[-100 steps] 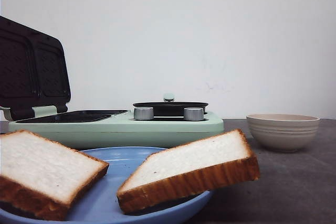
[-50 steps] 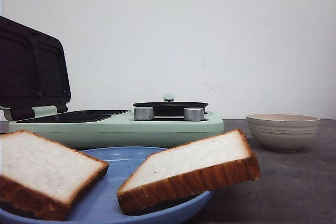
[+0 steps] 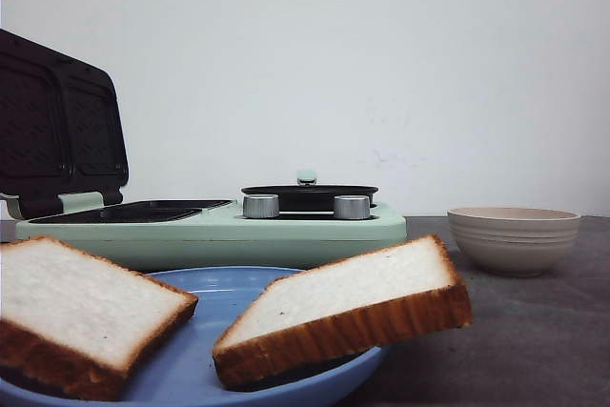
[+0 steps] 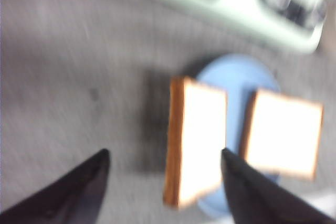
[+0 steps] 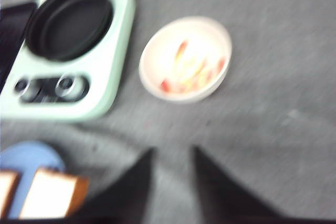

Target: Make breakfast with bread and shrimp

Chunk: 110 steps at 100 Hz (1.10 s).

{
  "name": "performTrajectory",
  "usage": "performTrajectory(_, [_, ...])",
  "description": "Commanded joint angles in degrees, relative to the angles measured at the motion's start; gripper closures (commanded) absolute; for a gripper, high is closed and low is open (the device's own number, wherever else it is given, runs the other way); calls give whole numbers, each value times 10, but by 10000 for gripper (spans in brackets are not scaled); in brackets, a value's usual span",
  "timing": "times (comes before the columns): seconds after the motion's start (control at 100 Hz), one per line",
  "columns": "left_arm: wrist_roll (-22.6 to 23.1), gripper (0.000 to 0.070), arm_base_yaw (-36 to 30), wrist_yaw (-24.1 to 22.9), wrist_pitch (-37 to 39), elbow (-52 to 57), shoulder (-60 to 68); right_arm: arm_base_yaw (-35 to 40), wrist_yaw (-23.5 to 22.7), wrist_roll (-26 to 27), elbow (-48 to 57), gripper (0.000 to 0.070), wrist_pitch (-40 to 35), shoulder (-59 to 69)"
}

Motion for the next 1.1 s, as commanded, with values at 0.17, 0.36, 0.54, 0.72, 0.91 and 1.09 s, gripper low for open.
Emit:
performTrajectory(0.17, [45,131,-23,29,-41,10,62,0,-10,-21,7,244,-25,20])
performTrajectory(0.36, [68,133,-47,29,-59,10,104,0,-11,-21,7,244,-25,19])
performTrajectory(0.54, [72,134,-77,29,-37,9,146,0,-13,-25,7,244,-25,19])
performTrajectory(0.72, [67,140,-116,29,-2,9,196,0,-13,-26,7,244,-25,19])
performTrajectory(0.91, [65,140,-154,29,26,9,257,0,-13,-26,7,244,-25,19])
performTrajectory(1.09, [56,143,-184,29,59,9,296,0,-13,-26,7,244,-25,19])
